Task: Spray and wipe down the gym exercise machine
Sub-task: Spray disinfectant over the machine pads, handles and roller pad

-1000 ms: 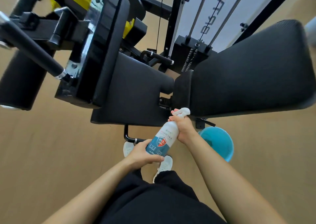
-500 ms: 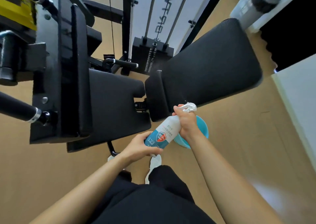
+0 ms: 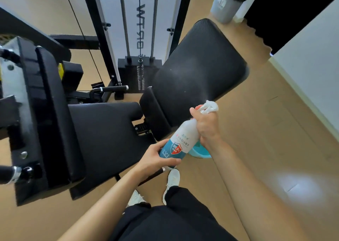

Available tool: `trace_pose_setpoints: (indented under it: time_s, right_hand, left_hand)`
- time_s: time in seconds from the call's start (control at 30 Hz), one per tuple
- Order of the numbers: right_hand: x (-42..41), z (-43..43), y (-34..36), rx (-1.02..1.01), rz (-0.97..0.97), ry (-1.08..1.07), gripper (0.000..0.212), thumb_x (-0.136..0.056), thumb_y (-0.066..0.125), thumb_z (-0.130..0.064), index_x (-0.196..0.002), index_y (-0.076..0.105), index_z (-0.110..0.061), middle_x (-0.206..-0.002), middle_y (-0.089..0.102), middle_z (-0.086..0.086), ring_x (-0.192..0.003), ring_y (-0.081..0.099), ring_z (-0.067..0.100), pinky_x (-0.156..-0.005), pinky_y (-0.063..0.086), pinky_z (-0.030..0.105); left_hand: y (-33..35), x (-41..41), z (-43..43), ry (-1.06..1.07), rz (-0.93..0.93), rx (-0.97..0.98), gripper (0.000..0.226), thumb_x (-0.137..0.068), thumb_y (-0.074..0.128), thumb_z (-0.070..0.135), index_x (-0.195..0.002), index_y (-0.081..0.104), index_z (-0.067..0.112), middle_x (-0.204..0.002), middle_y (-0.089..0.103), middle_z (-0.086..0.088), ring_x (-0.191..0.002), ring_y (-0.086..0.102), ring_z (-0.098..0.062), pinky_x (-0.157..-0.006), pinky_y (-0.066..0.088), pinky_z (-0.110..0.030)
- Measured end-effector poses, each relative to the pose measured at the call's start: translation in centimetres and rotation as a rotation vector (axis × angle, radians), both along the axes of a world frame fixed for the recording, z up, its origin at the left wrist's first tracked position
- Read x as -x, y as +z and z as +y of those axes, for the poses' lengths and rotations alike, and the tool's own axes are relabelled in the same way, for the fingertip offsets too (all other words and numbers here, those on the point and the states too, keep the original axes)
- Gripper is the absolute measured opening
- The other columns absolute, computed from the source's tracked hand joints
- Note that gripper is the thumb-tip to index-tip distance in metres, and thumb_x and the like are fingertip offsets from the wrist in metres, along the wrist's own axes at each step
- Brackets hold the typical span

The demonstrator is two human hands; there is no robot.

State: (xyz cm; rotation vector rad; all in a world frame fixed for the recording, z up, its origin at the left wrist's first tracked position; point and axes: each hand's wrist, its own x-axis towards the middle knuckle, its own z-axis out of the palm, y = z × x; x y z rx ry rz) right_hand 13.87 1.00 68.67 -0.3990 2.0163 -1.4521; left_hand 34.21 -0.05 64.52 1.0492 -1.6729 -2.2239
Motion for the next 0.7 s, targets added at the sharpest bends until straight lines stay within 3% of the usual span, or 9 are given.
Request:
trace_pose_setpoints:
  time_s: [0.2, 0.3, 0.4, 0.6, 0.7]
  right_hand:
    - [1.5, 1.1, 0.2, 0.053, -0.013, -0.02, 0.022, -0.086, 0.077, -0.026, -0.094, 0.056, -0.029, -0.094, 0.067, 0.0, -0.087, 0.068, 0.024, -0.085, 0.059, 0.048]
    - [1.8, 1.6, -0.4, 0.023, -0.12, -0.052, 0.024, -0.085, 0.074, -0.026, -0.096, 0.054, -0.02, -0.089, 0.063, 0.007, -0.081, 0.068, 0.029, -0.078, 0.06, 0.05]
    - [1.4, 1.9, -1.7, -0.021, -0.204, -0.089, 0.026, -0.083, 0.073, -0.019, -0.099, 0.054, -0.014, -0.091, 0.063, 0.017, -0.079, 0.07, 0.036, -0.076, 0.061, 0.056]
    - [0.1, 2.7, -4.1, -0.099, -0.276, -0.098, 0.029, -0.084, 0.077, -0.032, -0.103, 0.059, -0.02, -0.095, 0.069, 0.012, -0.082, 0.074, 0.03, -0.069, 0.062, 0.043]
    - [-0.8, 2.0, -5.0, -0.152, -0.324, -0.057, 0.03, -0.081, 0.078, -0.032, -0.099, 0.06, -0.016, -0.093, 0.068, 0.013, -0.077, 0.071, 0.029, -0.072, 0.062, 0.047]
  left_hand:
    - [0.6, 1.2, 0.0, -0.026, 0.014, -0.021, 0.047, -0.081, 0.087, 0.014, -0.118, 0.065, 0.033, -0.104, 0.072, 0.008, -0.101, 0.073, -0.014, -0.081, 0.061, -0.028]
    - [0.6, 1.3, 0.4, -0.037, 0.006, 0.001, 0.047, -0.08, 0.087, 0.013, -0.115, 0.065, 0.033, -0.1, 0.072, 0.014, -0.099, 0.074, -0.013, -0.077, 0.062, -0.028]
    - [0.3, 1.0, 0.8, -0.03, -0.032, 0.017, 0.048, -0.075, 0.091, 0.019, -0.115, 0.067, 0.031, -0.101, 0.073, 0.008, -0.097, 0.075, -0.016, -0.077, 0.064, -0.033]
    - [-0.8, -0.8, 0.6, -0.061, -0.113, 0.022, 0.058, -0.064, 0.091, 0.043, -0.116, 0.069, 0.029, -0.107, 0.074, 0.003, -0.098, 0.075, -0.016, -0.085, 0.064, -0.039]
    - [-1.2, -1.9, 0.8, -0.075, -0.143, 0.007, 0.058, -0.065, 0.091, 0.043, -0.116, 0.068, 0.028, -0.107, 0.074, 0.004, -0.099, 0.074, -0.014, -0.085, 0.064, -0.038]
